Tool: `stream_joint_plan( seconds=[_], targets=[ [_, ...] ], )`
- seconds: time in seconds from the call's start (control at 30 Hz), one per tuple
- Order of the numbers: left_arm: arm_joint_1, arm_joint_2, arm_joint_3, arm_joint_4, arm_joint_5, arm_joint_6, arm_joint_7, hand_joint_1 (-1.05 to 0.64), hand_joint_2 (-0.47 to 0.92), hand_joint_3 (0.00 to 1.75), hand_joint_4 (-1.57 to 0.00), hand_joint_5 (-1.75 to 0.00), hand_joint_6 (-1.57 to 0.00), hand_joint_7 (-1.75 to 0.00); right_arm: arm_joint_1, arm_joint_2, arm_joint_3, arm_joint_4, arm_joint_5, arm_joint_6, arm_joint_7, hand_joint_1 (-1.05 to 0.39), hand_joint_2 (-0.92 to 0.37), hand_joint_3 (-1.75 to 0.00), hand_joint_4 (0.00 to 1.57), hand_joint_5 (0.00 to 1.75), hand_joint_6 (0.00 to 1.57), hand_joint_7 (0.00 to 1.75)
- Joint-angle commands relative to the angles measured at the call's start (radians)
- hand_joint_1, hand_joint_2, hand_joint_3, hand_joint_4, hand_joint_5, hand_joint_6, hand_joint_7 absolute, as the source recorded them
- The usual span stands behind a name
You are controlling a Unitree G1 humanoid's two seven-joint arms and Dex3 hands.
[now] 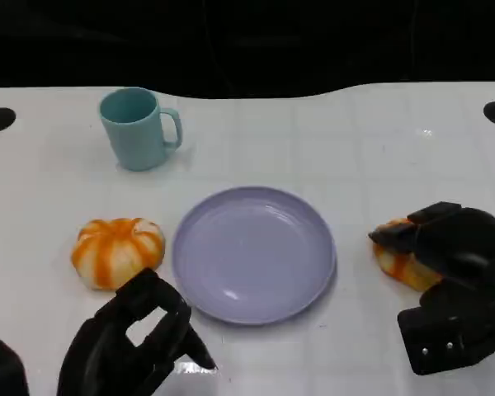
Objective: Grasp the bread from the table and place it into the plate.
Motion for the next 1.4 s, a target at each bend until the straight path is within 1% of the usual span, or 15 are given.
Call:
stream_joint_plan(
  seconds=[0.03, 0.27, 0.33, 0.4, 0.53, 0.57, 0.63, 0.67, 0.7, 0.73, 0.8, 0.9, 1.1, 1.17, 1.4],
  targets=[
    [0.009, 0.009, 0.003, -0.015, 0.002, -0.002, 0.008, -0.63, 0.92, 0.28, -0.67, -1.75, -0.48, -1.68, -0.028, -0.030, 0.012, 0.002, 0.005, 0.010, 0.037, -0.31, -0.77, 0.00, 0.26, 0.12, 0.38, 0.01],
    [0.008, 0.009, 0.003, -0.016, 0.000, -0.002, 0.006, -0.63, 0.92, 0.29, -0.67, -1.75, -0.47, -1.68, -0.027, -0.029, 0.002, -0.009, 0.025, 0.017, 0.038, -0.31, -0.79, 0.00, 0.36, 0.13, 0.44, 0.03],
    [0.010, 0.009, 0.001, -0.019, 0.003, -0.003, 0.007, -0.63, 0.92, 0.29, -0.67, -1.75, -0.47, -1.67, -0.022, -0.020, -0.013, -0.005, 0.037, 0.006, -0.017, -0.26, -0.82, -0.01, 0.55, 0.15, 0.59, 0.05],
    [0.011, 0.009, 0.000, -0.022, 0.002, -0.001, 0.008, -0.62, 0.92, 0.29, -0.66, -1.75, -0.46, -1.67, -0.020, -0.009, -0.028, 0.011, 0.061, -0.022, -0.084, -0.16, -0.83, 0.00, 0.89, 0.26, 0.87, 0.08],
    [0.012, 0.009, 0.002, -0.022, -0.002, -0.003, 0.004, -0.61, 0.92, 0.30, -0.65, -1.75, -0.45, -1.68, -0.034, -0.005, -0.033, 0.072, 0.100, -0.112, -0.195, -0.02, -0.87, -0.02, 0.97, 1.33, 1.33, 0.10],
    [0.012, 0.010, 0.001, -0.023, -0.001, -0.003, 0.004, -0.61, 0.92, 0.30, -0.65, -1.75, -0.45, -1.68, -0.038, -0.006, -0.032, 0.086, 0.107, -0.129, -0.211, -0.01, -0.90, -0.03, 0.96, 1.52, 1.39, 0.14],
    [0.013, 0.010, 0.001, -0.023, 0.000, -0.005, 0.003, -0.62, 0.92, 0.30, -0.65, -1.75, -0.45, -1.69, -0.044, -0.005, -0.033, 0.107, 0.115, -0.153, -0.238, -0.01, -0.88, -0.16, 0.93, 1.70, 1.09, 0.93],
    [0.014, 0.011, 0.001, -0.025, 0.000, -0.004, 0.003, -0.62, 0.92, 0.30, -0.65, -1.75, -0.45, -1.69, -0.044, -0.005, -0.034, 0.113, 0.118, -0.164, -0.253, -0.02, -0.84, -0.25, 0.92, 1.72, 0.96, 1.22],
    [0.015, 0.011, 0.001, -0.026, -0.001, -0.004, 0.003, -0.62, 0.92, 0.30, -0.65, -1.75, -0.45, -1.69, -0.045, -0.004, -0.035, 0.118, 0.121, -0.174, -0.267, -0.02, -0.73, -0.46, 0.90, 1.74, 0.84, 1.46],
    [0.016, 0.011, 0.001, -0.026, -0.001, -0.004, 0.003, -0.62, 0.92, 0.29, -0.65, -1.75, -0.45, -1.69, -0.046, -0.004, -0.036, 0.124, 0.125, -0.183, -0.279, -0.02, -0.64, -0.62, 0.89, 1.74, 0.80, 1.54],
    [0.016, 0.012, 0.001, -0.028, 0.000, -0.002, 0.004, -0.62, 0.92, 0.29, -0.65, -1.75, -0.45, -1.69, -0.049, -0.002, -0.038, 0.135, 0.130, -0.196, -0.306, -0.03, -0.52, -0.85, 0.89, 1.75, 0.75, 1.62],
    [0.019, 0.013, 0.001, -0.031, 0.003, -0.005, 0.004, -0.62, 0.92, 0.29, -0.65, -1.75, -0.45, -1.69, -0.046, 0.000, -0.042, 0.133, 0.141, -0.208, -0.330, -0.04, -0.43, -1.00, 0.90, 1.75, 0.71, 1.69],
    [0.021, 0.011, 0.000, -0.036, 0.002, 0.002, 0.009, -0.62, 0.92, 0.30, -0.65, -1.75, -0.44, -1.69, -0.043, 0.004, -0.058, 0.132, 0.144, -0.231, -0.392, -0.03, -0.31, -1.18, 0.94, 1.75, 0.77, 1.62],
    [0.020, 0.011, -0.001, -0.035, 0.004, -0.001, 0.009, -0.62, 0.92, 0.30, -0.65, -1.75, -0.44, -1.68, -0.041, 0.009, -0.066, 0.134, 0.149, -0.248, -0.427, -0.02, -0.24, -1.26, 0.97, 1.75, 0.85, 1.50],
    [0.016, 0.010, 0.002, -0.028, -0.002, 0.003, 0.007, -0.61, 0.92, 0.30, -0.65, -1.75, -0.44, -1.68, -0.025, 0.035, -0.106, 0.103, 0.214, -0.312, -0.466, 0.04, -0.20, -1.40, 1.00, 1.75, 0.92, 1.46]
  ],
)
